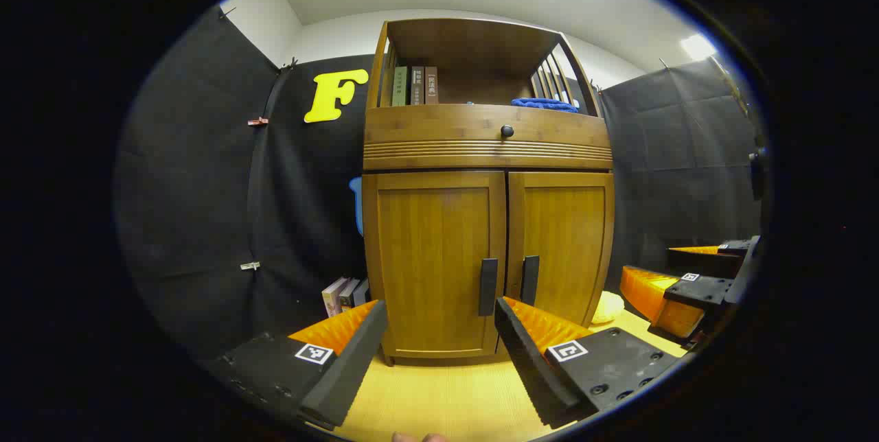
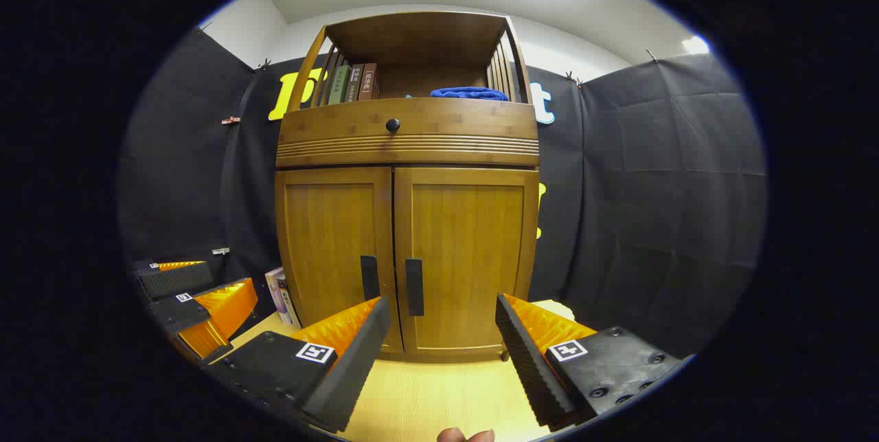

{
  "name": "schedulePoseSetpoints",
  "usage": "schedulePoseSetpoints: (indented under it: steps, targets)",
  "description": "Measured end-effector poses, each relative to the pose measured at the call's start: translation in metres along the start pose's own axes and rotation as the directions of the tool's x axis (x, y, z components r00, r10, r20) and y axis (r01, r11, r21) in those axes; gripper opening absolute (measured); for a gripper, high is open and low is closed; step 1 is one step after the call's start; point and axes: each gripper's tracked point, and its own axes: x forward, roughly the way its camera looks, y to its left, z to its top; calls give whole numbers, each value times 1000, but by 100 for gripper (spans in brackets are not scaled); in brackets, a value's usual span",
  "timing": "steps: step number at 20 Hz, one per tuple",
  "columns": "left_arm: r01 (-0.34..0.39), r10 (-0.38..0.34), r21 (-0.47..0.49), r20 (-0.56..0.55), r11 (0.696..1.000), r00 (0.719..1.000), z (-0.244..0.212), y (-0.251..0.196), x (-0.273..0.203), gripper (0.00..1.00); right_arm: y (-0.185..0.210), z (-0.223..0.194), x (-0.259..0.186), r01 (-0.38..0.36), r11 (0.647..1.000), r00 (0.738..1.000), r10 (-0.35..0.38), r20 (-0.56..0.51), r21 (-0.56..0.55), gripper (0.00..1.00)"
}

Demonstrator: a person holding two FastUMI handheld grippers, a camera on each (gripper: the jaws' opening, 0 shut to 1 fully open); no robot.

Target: Open the right door of the double-door shoe cabinet with the right hand, and open the left door with the left hand.

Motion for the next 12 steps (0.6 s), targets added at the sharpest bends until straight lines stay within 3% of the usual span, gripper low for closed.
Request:
schedulePoseSetpoints:
  steps: [12]
  targets:
    - [5,-5,4,-2,1000,1000,-2,-5,1,98,1,0,2,2,1000,1000,-2,4,3,99]
